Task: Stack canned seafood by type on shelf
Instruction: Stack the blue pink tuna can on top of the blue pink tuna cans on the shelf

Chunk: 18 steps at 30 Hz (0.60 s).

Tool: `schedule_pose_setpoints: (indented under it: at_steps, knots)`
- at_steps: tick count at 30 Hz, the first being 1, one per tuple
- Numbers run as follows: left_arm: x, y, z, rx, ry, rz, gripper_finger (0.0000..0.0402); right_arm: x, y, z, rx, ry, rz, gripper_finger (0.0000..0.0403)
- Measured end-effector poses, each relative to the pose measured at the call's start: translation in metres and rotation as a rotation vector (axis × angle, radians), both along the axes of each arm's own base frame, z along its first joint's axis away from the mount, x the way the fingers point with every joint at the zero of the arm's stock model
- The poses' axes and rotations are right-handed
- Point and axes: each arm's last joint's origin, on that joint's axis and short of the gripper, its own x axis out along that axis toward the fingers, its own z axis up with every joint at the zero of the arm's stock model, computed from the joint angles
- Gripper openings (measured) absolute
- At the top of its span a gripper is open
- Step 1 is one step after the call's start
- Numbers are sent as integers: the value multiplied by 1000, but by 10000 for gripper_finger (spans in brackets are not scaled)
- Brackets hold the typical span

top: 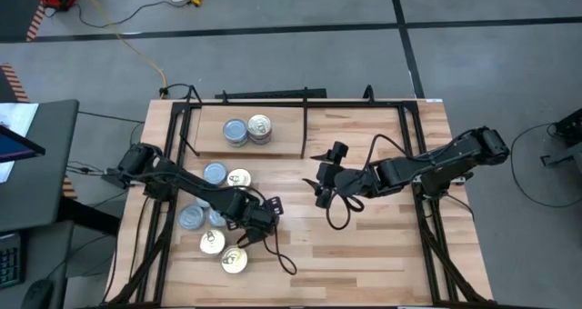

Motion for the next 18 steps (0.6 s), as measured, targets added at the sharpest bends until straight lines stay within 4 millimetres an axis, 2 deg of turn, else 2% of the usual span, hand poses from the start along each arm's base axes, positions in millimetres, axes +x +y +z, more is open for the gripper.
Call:
schedule_pose_setpoints:
  at_steps: [4,9,13,18]
  knots:
    - [-2,-3,0,50,-25,31,184,0,0,0,3,-1,-2,331]
    - [-10,0,8,93,-43,141,184,-4,2,-3,-34,27,-52,331]
    - [-23,17,32,81,-86,286,184,-14,8,-8,-123,64,-183,331]
    - [-38,58,78,64,-283,502,184,-19,14,-10,-119,60,-207,331]
